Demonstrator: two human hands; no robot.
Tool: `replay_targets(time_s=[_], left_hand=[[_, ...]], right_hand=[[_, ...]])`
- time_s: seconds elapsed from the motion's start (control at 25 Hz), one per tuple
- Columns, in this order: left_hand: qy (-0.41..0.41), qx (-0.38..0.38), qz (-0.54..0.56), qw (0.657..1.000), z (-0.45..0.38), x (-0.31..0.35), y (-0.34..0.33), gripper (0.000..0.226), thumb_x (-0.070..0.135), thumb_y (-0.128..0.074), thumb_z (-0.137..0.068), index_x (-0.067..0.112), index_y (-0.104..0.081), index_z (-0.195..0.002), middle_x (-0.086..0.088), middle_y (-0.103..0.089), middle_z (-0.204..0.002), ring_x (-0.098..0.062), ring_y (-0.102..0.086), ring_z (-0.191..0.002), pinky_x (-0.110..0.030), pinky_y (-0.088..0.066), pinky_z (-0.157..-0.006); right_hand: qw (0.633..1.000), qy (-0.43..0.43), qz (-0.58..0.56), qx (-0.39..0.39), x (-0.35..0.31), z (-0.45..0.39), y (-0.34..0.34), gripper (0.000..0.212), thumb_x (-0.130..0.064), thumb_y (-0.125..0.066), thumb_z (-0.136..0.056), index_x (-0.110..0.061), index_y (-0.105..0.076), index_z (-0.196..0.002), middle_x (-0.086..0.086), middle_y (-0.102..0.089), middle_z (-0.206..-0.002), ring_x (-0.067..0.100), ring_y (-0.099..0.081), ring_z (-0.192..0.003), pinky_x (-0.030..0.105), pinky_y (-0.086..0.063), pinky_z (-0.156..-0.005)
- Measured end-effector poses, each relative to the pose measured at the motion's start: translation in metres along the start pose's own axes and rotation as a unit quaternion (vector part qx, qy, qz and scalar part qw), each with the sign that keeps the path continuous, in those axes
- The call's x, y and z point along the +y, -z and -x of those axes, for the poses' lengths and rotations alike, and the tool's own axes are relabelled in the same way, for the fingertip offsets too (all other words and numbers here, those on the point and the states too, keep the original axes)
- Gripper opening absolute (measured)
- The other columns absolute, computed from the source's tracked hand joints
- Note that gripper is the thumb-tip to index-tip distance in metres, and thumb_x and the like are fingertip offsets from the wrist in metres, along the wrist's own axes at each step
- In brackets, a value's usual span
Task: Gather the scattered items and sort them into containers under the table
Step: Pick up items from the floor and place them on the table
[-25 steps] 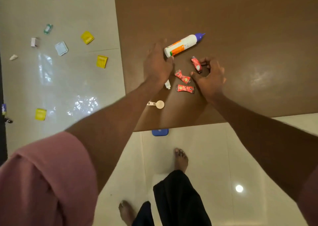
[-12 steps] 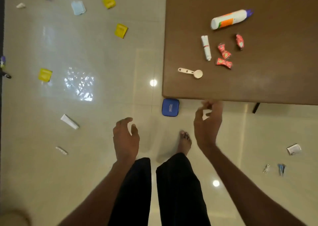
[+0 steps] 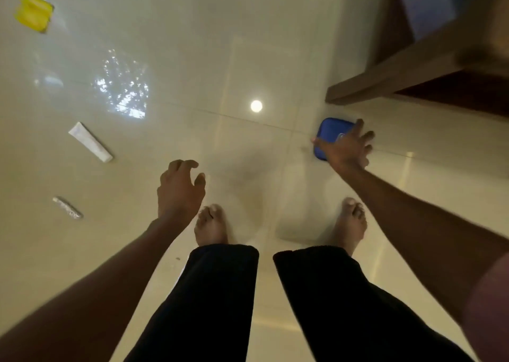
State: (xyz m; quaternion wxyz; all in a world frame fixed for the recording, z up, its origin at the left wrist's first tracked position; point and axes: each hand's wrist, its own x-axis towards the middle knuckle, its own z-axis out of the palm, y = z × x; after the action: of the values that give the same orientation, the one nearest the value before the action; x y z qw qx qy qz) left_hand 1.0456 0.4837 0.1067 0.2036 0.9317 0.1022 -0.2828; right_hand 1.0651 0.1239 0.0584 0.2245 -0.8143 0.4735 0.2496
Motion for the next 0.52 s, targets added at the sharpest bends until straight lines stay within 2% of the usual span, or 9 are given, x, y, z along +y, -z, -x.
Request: replay_targets(time_s=[0.08,0.2,0.28,0.32,0.44,0.52], left_hand=[[0.009,0.001,0.001,1.000,-0.025,-0.038,-0.021,0.034,0.031,-0.058,-0.100,0.019,-0.060,-0.132,-0.007,-0.051,-0.142,-0.035,-0.051,-0.127,-0.053,-0.048,-0.100],[0.035,0.014,-0.004,0.999,-0.046,-0.089,-0.033,0.037,0.033,-0.057,-0.101,0.019,-0.058,-0.134,-0.007,-0.049,-0.145,-0.034,-0.050,-0.130,-0.053,-0.048,-0.102],[0.064,0.033,-0.007,0.997,-0.058,-0.114,-0.032,0.038,0.033,-0.057,-0.101,0.017,-0.057,-0.135,-0.009,-0.048,-0.146,-0.035,-0.049,-0.130,-0.051,-0.048,-0.102],[0.079,0.045,-0.008,0.996,-0.065,-0.125,-0.030,0.039,0.032,-0.057,-0.101,0.015,-0.056,-0.135,-0.011,-0.047,-0.145,-0.036,-0.049,-0.129,-0.050,-0.047,-0.102],[0.120,0.083,0.004,0.989,-0.089,-0.152,-0.023,0.043,0.030,-0.058,-0.099,0.010,-0.052,-0.137,-0.017,-0.042,-0.146,-0.043,-0.049,-0.125,-0.051,-0.044,-0.101],[0.152,0.112,0.022,0.982,-0.111,-0.164,-0.017,0.049,0.030,-0.058,-0.098,0.013,-0.044,-0.143,-0.020,-0.032,-0.151,-0.047,-0.048,-0.123,-0.051,-0.043,-0.102]], right_hand=[[0.998,-0.057,-0.004,-0.014,0.000,-0.034,-0.034,0.134,-0.070,-0.081,-0.070,-0.025,0.003,-0.163,0.023,-0.002,-0.168,0.053,-0.022,-0.148,0.065,-0.032,-0.115],[0.999,-0.036,0.017,0.034,-0.001,-0.038,-0.072,0.119,-0.055,-0.083,-0.077,-0.025,-0.005,-0.163,0.025,-0.017,-0.161,0.053,-0.035,-0.136,0.064,-0.042,-0.105],[0.994,0.051,0.048,0.079,-0.010,-0.022,-0.094,0.113,-0.048,-0.087,-0.073,-0.028,-0.016,-0.159,0.021,-0.028,-0.153,0.049,-0.039,-0.130,0.064,-0.045,-0.097],[0.990,0.107,0.052,0.076,-0.020,-0.009,-0.105,0.115,-0.049,-0.088,-0.068,-0.029,-0.019,-0.157,0.018,-0.031,-0.150,0.047,-0.040,-0.128,0.063,-0.046,-0.095],[0.962,0.269,0.047,0.020,-0.063,0.024,-0.145,0.122,-0.054,-0.088,-0.056,-0.028,-0.021,-0.154,0.012,-0.034,-0.140,0.039,-0.050,-0.119,0.057,-0.054,-0.090],[0.939,0.341,0.049,0.007,-0.100,0.039,-0.169,0.124,-0.056,-0.085,-0.053,-0.028,-0.020,-0.155,0.011,-0.033,-0.139,0.035,-0.053,-0.113,0.053,-0.057,-0.085]])
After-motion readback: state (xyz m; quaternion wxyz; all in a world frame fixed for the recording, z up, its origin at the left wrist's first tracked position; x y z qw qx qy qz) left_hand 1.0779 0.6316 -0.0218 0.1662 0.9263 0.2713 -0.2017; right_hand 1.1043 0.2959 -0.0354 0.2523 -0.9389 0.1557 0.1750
